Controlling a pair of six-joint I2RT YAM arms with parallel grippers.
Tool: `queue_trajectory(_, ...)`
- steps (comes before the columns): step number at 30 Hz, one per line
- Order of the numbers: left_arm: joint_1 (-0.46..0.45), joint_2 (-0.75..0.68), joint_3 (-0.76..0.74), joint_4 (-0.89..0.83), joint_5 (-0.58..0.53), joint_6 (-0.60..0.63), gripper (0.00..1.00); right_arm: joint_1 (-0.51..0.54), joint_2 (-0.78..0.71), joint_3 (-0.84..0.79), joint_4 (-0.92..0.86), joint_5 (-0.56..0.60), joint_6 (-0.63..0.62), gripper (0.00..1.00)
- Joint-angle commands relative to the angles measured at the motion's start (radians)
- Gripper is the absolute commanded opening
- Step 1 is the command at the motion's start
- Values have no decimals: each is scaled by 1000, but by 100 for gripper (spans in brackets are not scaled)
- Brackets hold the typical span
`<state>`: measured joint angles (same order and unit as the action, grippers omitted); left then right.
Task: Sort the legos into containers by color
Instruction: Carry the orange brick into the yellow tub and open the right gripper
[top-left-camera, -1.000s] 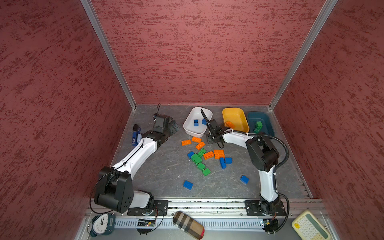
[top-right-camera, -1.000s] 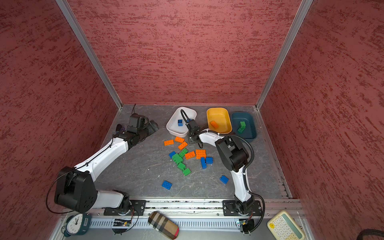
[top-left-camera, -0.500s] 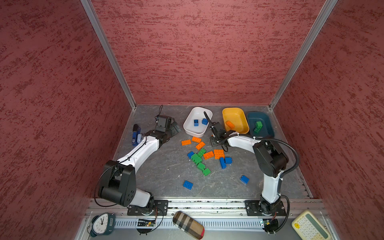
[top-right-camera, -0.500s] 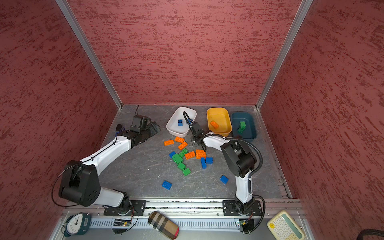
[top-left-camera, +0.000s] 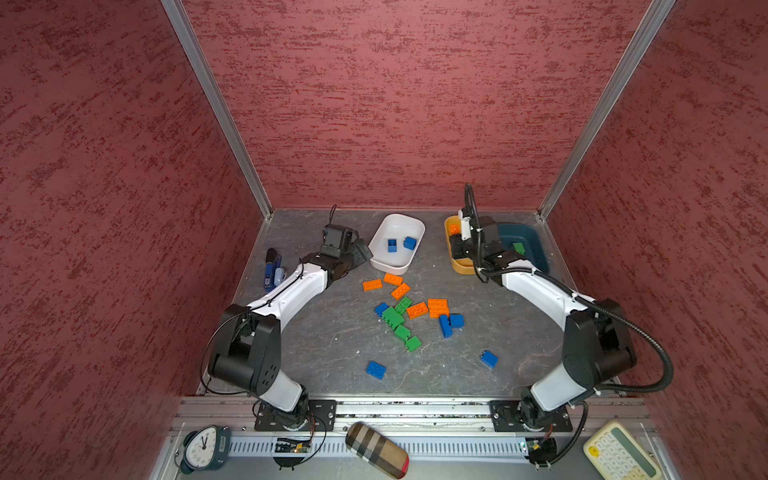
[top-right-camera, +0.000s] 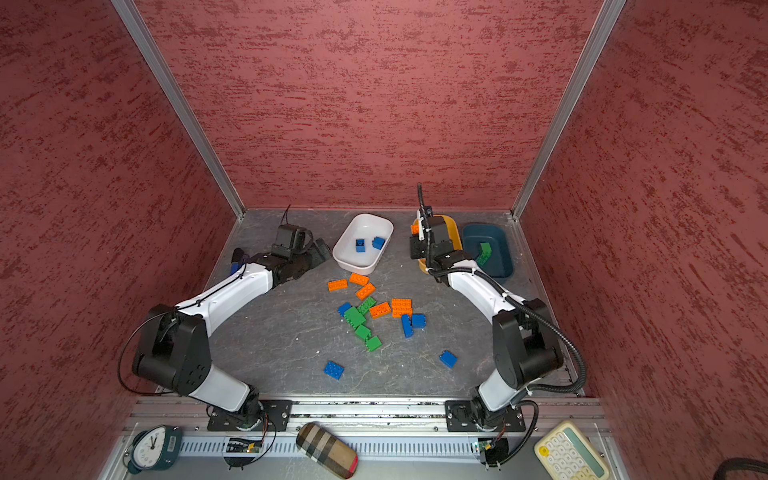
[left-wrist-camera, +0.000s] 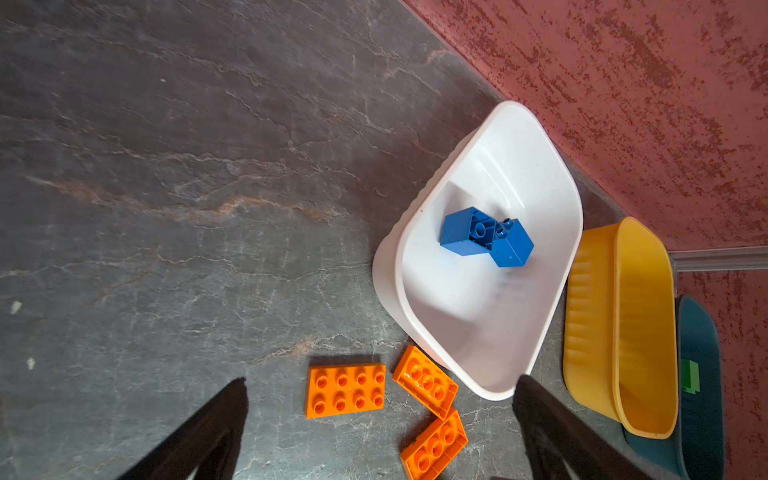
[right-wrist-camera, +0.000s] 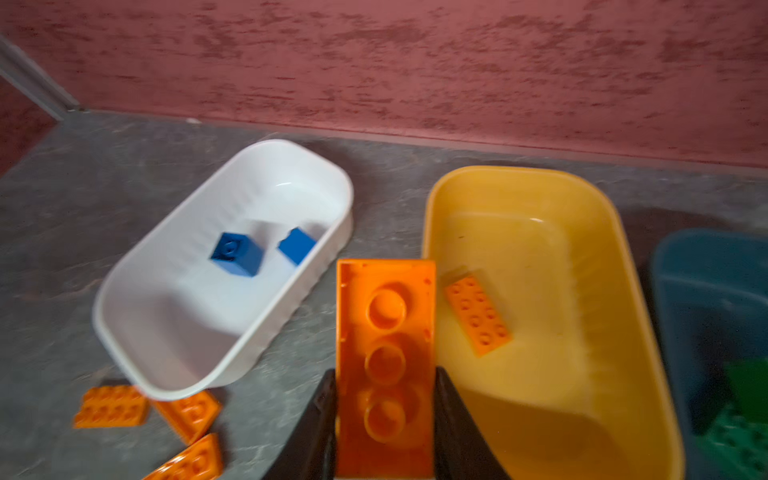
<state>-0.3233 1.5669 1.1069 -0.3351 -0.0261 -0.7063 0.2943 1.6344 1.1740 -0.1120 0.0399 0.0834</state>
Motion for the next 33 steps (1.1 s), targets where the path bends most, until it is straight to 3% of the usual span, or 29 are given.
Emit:
queue_trajectory(1, -6, 22, 24, 10, 40, -1, 99, -92, 105, 74, -43, -60, -161, 19)
queue_trajectory(7, 12, 60, 33, -23, 109, 5, 99, -206, 342, 358, -299, -166, -310, 20)
queue_trajectory(12, 24, 74, 16, -18, 139, -1, 100, -208, 480, 545, -447, -125, -418, 24)
queue_trajectory(19, 23, 84, 28, -17, 146, -1, 99, -203, 581, 754, -584, -115, -362, 47)
queue_trajectory(29, 22, 84, 39, -9, 156, -2, 99, -178, 325, 551, -490, -208, -176, 78)
queue_trajectory(30, 20, 81, 39, -5, 160, -3, 99, -168, 282, 502, -461, -204, -154, 92)
queue_trajectory(31, 18, 79, 39, 1, 164, -6, 100, -159, 240, 456, -436, -201, -132, 99)
queue_trajectory(33, 13, 75, 41, 9, 167, -11, 99, -138, 163, 366, -388, -188, -62, 99)
